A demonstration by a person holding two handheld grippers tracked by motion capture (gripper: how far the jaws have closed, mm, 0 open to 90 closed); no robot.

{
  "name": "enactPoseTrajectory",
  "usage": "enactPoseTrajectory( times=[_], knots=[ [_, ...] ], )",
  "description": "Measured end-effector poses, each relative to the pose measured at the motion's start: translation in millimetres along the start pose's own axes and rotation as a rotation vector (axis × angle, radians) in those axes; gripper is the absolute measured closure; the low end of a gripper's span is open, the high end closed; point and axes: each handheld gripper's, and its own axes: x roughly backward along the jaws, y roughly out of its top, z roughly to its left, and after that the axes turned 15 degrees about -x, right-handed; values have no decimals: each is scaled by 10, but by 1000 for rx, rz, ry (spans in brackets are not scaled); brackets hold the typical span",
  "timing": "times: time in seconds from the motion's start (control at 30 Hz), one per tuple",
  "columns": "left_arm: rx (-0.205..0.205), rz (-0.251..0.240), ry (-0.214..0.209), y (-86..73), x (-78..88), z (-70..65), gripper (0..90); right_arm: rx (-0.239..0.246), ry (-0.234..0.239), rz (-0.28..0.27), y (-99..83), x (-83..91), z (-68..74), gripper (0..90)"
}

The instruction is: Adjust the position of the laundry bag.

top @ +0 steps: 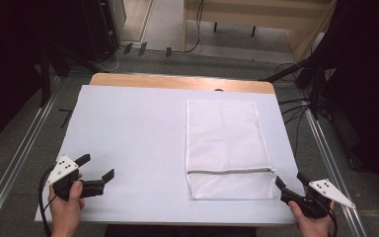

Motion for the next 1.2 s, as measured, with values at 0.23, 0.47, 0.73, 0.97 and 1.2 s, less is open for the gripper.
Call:
enactPoseTrajectory(
  times=[0.23, 0.47, 0.73, 0.97, 1.2],
  knots=[
    [-7, 27, -37, 66, -152, -159, 0, 12, -4, -1, -33, -14, 29, 214],
    [-20, 49, -15, 225, -379, -392, 148, 13, -3, -1, -35, -21, 39, 221],
    [-15, 66, -39, 442, -698, -695, 265, 3, -7, -1, -44, -25, 30, 226],
    [-34, 119, -65, 559, -1028, -957, 453, -5, 0, -5, -55, -16, 52, 232],
    [-22, 150, -143, 707, -1495, -1122, 522, 37, -8, 2, -72, -40, 101, 233]
  ],
)
